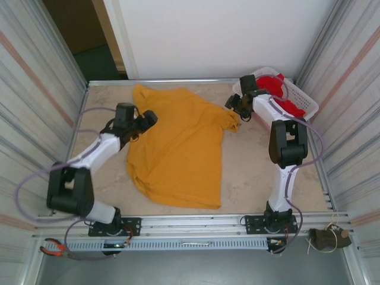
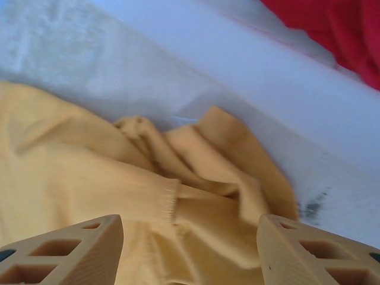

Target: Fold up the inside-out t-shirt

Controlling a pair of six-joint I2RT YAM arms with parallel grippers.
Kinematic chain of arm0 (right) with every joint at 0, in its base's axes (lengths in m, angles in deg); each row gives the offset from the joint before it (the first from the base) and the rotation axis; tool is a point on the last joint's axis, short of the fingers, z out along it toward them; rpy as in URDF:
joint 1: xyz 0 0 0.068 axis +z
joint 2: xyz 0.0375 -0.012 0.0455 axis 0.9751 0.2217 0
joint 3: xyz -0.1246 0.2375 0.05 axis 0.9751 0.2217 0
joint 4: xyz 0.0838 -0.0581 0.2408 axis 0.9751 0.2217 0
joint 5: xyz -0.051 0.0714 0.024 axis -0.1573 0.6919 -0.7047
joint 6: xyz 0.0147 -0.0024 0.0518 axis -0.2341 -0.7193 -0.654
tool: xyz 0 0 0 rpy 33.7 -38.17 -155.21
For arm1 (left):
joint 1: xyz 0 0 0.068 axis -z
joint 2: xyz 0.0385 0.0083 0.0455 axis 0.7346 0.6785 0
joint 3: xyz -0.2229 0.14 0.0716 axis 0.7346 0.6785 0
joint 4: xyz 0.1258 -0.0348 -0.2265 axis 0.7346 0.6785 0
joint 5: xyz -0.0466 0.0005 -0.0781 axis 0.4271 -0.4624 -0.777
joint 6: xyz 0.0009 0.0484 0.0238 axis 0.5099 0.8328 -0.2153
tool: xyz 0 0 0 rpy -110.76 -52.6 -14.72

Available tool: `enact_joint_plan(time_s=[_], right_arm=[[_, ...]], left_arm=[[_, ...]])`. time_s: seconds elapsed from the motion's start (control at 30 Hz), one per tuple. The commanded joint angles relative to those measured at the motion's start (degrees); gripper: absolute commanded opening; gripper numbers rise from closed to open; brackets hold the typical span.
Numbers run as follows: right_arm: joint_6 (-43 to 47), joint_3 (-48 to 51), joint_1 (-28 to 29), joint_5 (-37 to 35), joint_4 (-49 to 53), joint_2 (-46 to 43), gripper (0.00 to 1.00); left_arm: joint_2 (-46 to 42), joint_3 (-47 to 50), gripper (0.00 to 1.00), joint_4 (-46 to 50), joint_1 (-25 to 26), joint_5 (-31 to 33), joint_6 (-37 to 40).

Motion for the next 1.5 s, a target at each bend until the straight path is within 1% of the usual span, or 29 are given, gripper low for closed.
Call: enact_joint_plan(time_s=[0.0,0.1,0.2,0.37,0.53,0.63,0.7,0.77,0.83,0.9,1.07,1.1,1.13,1.17,1.2,1.23,1.27,1.47], right_arm=[[2.0,0.1,-0.9,-1.1,0.2,-0.3,0.60],[2.2,-0.8,-2.3,-1.1,0.7,0.6,0.60],[2.2,-2.4,-3.5,-1.1,1.4,1.6,0.60],[2.9,-5.9,-4.5,-0.7,3.5,3.1,0.60],[3.4,-7.2,-4.1,2.8,4.6,2.4,0.59],[3.7,-5.2,-1.9,3.3,4.7,-0.1,0.59],[3.6,-1.9,-0.2,1.9,3.8,-2.3,0.59],[2.1,2.4,0.8,-0.4,2.6,-4.2,0.59],[0.0,6.2,0.7,-1.6,0.7,-5.1,0.59],[-1.9,8.8,0.1,-1.2,-1.3,-5.2,0.59],[-3.3,8.5,-0.2,0.5,-2.9,-2.6,0.56],[-3.5,8.2,-0.2,0.5,-2.9,-2.1,0.54],[-3.4,7.9,-0.4,0.7,-3.0,-1.7,0.48],[-3.4,7.5,-0.4,1.0,-3.1,-1.4,0.33],[-3.3,6.9,-0.6,1.1,-3.1,-1.2,0.23],[-3.1,5.9,-1.0,1.1,-3.0,-1.1,0.10],[-2.8,4.7,-1.4,1.3,-2.7,-0.9,0.01],[-0.4,-8.0,-3.2,0.6,4.0,0.8,0.00]], left_arm=[[6.7,-6.0,0.85,0.5,-0.8,-5.0,9.0],[10.8,-7.2,0.85,0.8,-1.8,-4.6,9.0],[11.7,-3.7,0.85,-1.3,-2.9,-5.1,6.1],[9.8,4.9,0.85,-5.0,-3.5,-4.6,0.9],[4.7,14.8,0.85,-8.3,-3.2,-2.4,-6.3],[0.9,20.6,0.85,-9.8,-2.0,0.0,-10.9],[-1.2,23.3,0.85,-11.0,-1.7,0.7,-12.7],[-3.3,24.8,0.85,-10.1,-1.6,1.4,-13.2],[-5.7,25.6,0.85,-8.2,-1.5,2.5,-13.2],[-8.1,26.6,0.85,-6.4,-1.2,3.8,-13.2],[-11.4,28.8,0.85,-5.3,-1.1,5.1,-13.5],[-11.5,28.8,0.85,-5.4,-1.0,5.0,-13.3],[-11.1,28.8,0.85,-5.6,-1.0,4.9,-12.8],[-10.7,28.6,0.85,-5.6,-1.0,4.8,-12.6],[-10.3,28.6,0.86,-5.9,-1.1,4.7,-12.5],[-9.8,28.7,0.86,-6.5,-1.0,4.6,-12.3],[-9.2,28.6,0.86,-6.9,-1.0,4.4,-12.1],[-5.3,28.0,0.86,-10.6,-1.0,3.1,-11.5]])
